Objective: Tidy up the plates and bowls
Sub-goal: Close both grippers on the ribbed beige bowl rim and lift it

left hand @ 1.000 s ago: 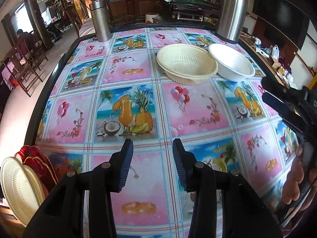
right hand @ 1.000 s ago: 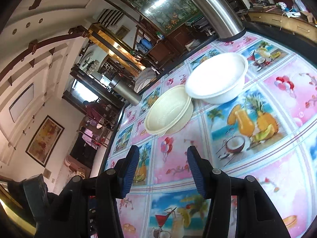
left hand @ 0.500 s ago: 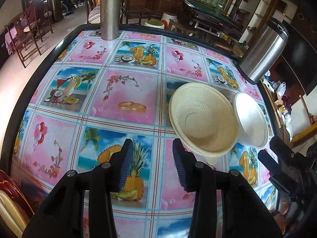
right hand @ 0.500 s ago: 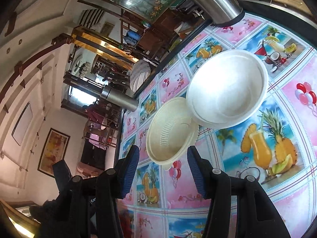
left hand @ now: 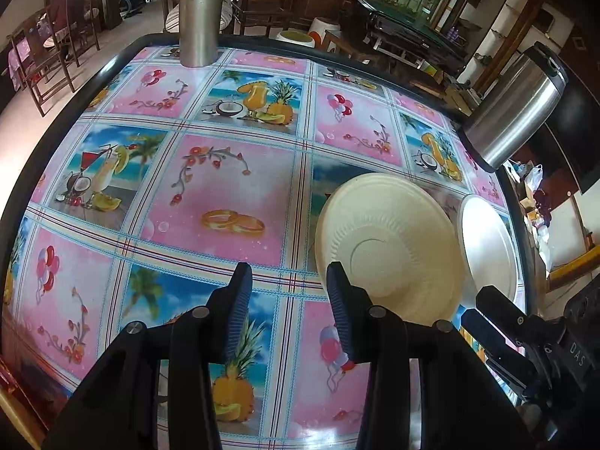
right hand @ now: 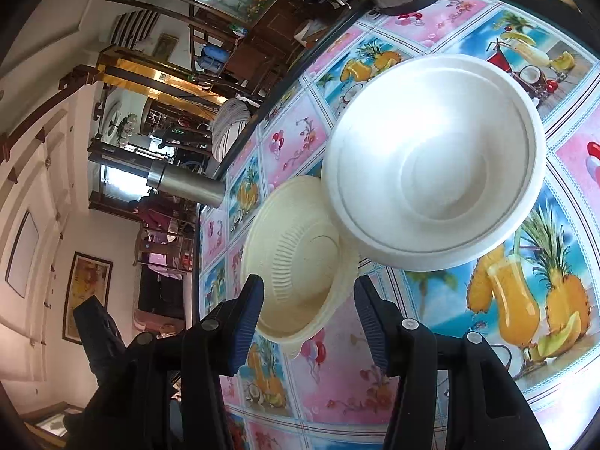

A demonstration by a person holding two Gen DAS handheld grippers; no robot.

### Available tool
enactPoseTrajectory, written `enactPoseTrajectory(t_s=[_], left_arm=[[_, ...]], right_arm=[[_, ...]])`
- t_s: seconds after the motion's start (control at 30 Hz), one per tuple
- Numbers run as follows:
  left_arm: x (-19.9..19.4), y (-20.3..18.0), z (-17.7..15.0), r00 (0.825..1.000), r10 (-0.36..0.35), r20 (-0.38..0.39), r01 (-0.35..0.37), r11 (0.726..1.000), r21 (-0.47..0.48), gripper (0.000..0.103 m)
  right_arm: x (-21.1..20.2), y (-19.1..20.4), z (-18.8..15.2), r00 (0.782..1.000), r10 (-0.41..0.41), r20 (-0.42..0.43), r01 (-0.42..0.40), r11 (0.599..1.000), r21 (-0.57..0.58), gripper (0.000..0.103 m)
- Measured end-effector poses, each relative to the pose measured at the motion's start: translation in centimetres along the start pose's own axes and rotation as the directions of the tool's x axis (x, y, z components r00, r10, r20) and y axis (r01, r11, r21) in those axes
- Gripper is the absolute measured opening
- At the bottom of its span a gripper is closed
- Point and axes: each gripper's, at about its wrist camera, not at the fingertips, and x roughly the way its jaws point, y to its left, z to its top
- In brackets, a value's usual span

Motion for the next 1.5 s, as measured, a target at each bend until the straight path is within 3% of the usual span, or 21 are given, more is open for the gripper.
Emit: enactPoseTrajectory(t_s=[0.1, 0.3, 0.4, 0.9, 1.4, 1.5], left_arm=[[0.5, 0.1, 0.0, 1.0, -0.017, -0.015, 0.017, 1.0, -0.004, 0.039], [0.6, -0.2, 0.0, 0.99, -0.136, -0.034, 0.136, 0.991, -0.018, 0.039], [0.9, -0.7, -0.1, 0.986, -0.163, -0.041, 0.163, 0.987, -0.011, 0.039], [1.4, -1.0, -0.2, 0.984, -0.175, -0.023, 0.175, 0.985, -0.008, 0.039], [2.0, -0.5, -0.2, 0.98, -0.2, -0.023, 0.199, 0.98, -0.028, 0.039], [1.8, -0.5, -0.2, 0.98, -0.197, -0.017, 0.196, 0.98, -0.026, 0.034]], right_arm=[[0.2, 0.0, -0.3, 1.0, 0.001, 0.001, -0.001, 1.0, -0.002, 0.053], [0.2, 0.4, -0.8, 1.0, -0.007, 0.024, 0.007, 1.0, -0.015, 0.053], [0.4, 0.4, -1.0, 1.0, -0.008, 0.027, 0.008, 1.0, -0.021, 0.053], [0.9, 0.1, -1.2, 0.998, -0.007, 0.059, 0.008, 1.0, -0.015, 0.05], [1.7, -0.1, -1.1, 0.998, -0.026, 0.065, 0.027, 1.0, -0.005, 0.034], [1.8, 0.0, -1.0, 0.997, -0.03, 0.064, 0.031, 0.999, -0.008, 0.03]])
